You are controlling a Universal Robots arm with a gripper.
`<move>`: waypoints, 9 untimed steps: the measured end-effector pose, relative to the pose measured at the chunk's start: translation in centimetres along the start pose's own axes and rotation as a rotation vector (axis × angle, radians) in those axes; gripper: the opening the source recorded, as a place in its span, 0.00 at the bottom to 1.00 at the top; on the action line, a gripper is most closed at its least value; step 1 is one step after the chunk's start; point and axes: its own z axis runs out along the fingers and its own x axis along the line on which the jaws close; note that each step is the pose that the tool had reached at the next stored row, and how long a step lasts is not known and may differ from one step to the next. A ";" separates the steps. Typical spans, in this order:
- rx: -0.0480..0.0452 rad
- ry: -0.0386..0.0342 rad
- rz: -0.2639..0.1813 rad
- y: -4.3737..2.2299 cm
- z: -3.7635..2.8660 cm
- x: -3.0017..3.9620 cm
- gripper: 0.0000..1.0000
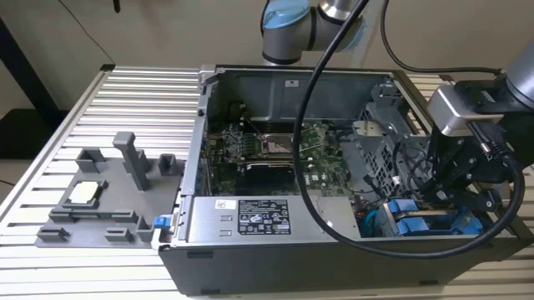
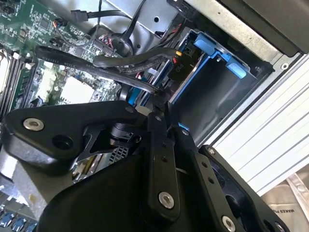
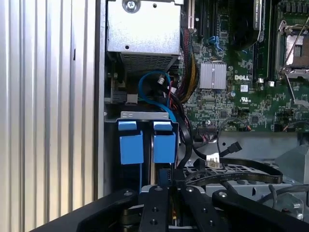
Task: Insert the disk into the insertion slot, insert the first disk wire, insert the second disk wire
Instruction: 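Insert the second disk wire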
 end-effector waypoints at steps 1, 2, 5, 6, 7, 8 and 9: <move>0.0001 -0.0003 0.000 -0.04 0.05 0.01 0.16; 0.0001 -0.0002 0.000 -0.09 0.09 0.01 0.16; 0.0001 -0.0007 0.000 -0.21 0.21 0.03 0.16; 0.0001 -0.0010 0.000 -0.23 0.25 0.03 0.16; 0.0001 -0.0016 0.000 -0.27 0.30 0.04 0.16; 0.0002 -0.0024 0.000 -0.30 0.33 0.04 0.16; 0.0001 -0.0036 0.000 -0.34 0.37 0.04 0.16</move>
